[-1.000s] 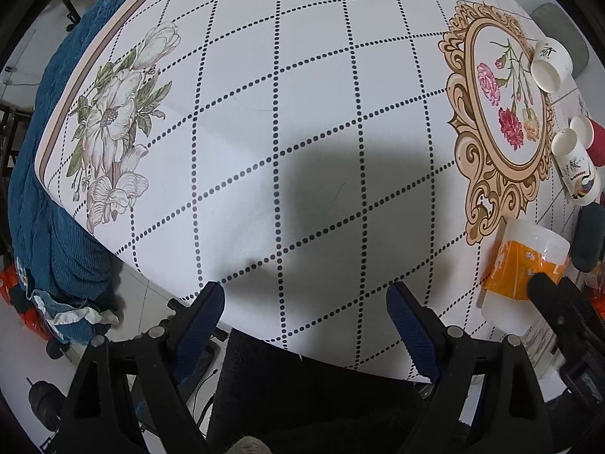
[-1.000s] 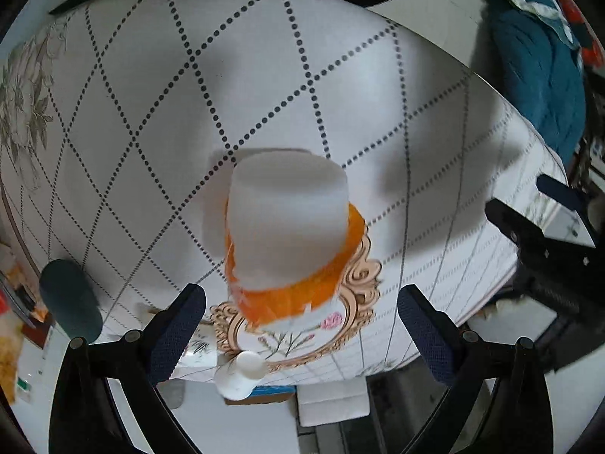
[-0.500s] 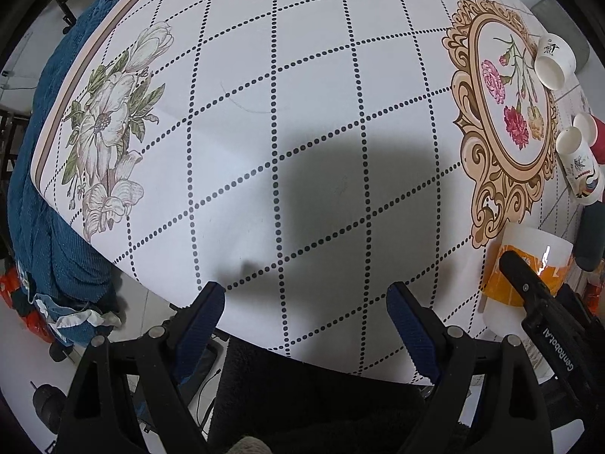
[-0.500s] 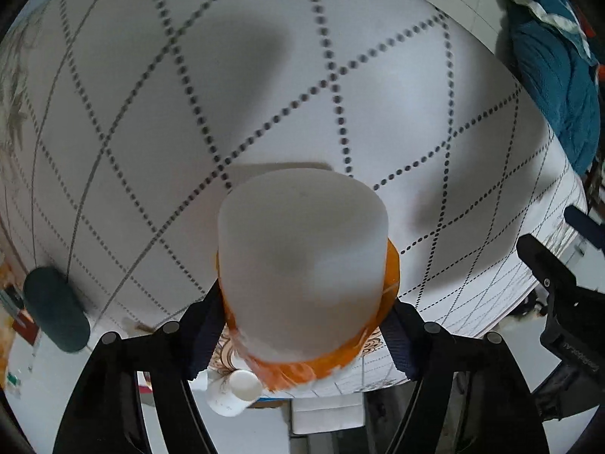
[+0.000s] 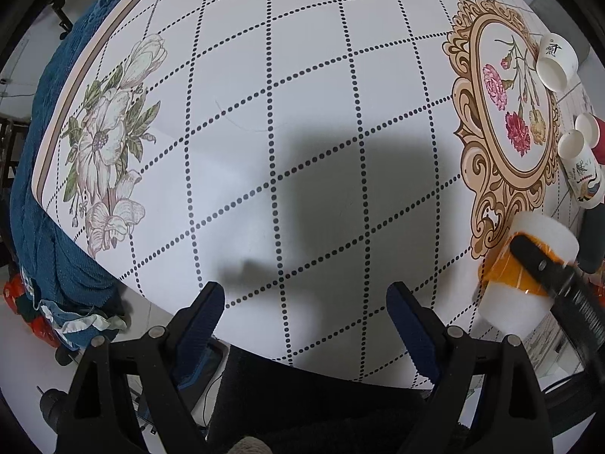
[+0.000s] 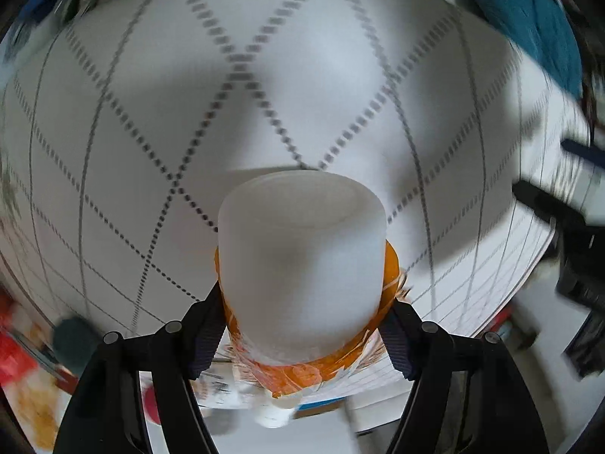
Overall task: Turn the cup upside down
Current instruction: 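Rotate the orange-banded cup with the right gripper, turning its base upward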
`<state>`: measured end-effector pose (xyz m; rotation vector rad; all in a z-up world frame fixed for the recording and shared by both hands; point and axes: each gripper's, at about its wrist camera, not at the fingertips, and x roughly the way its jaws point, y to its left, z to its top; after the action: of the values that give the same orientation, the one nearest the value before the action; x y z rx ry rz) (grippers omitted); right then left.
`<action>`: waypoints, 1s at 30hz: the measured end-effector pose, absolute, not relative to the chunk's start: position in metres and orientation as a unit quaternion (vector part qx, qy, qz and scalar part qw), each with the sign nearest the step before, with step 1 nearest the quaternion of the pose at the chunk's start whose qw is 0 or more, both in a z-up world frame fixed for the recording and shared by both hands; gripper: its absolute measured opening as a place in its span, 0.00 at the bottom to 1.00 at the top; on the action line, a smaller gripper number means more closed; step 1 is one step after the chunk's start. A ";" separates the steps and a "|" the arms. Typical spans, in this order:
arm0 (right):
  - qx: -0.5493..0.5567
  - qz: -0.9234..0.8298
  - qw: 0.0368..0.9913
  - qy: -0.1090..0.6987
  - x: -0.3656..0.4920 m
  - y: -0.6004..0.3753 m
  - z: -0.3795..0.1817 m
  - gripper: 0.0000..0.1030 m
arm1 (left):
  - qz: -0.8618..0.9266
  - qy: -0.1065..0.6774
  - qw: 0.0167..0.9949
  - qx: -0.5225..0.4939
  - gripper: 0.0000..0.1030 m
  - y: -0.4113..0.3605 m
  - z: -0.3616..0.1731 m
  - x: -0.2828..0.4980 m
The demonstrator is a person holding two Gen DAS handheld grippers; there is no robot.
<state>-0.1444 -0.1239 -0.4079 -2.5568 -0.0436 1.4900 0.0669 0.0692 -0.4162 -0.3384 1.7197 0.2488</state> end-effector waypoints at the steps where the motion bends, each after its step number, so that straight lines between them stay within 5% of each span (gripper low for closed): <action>1: -0.859 0.501 0.108 0.011 -0.141 -0.114 -0.406 0.72 | 0.108 0.752 0.633 -0.147 0.85 0.069 -0.416 0.070; 15: -0.776 0.457 0.248 0.357 -0.085 -0.065 -0.411 0.72 | 0.103 0.753 0.636 -0.135 0.85 0.092 -0.401 0.115; 21: -0.632 0.375 0.317 0.600 -0.021 -0.051 -0.420 0.72 | 0.093 0.753 0.640 -0.125 0.85 0.097 -0.396 0.136; 30: -0.446 0.309 0.348 0.765 0.037 -0.057 -0.430 0.72 | 0.084 0.751 0.645 -0.111 0.85 0.084 -0.392 0.154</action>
<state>0.0369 -0.0568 -0.4302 -1.1569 1.9834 0.8001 0.1542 0.0845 -0.3916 -0.2534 1.7107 0.1909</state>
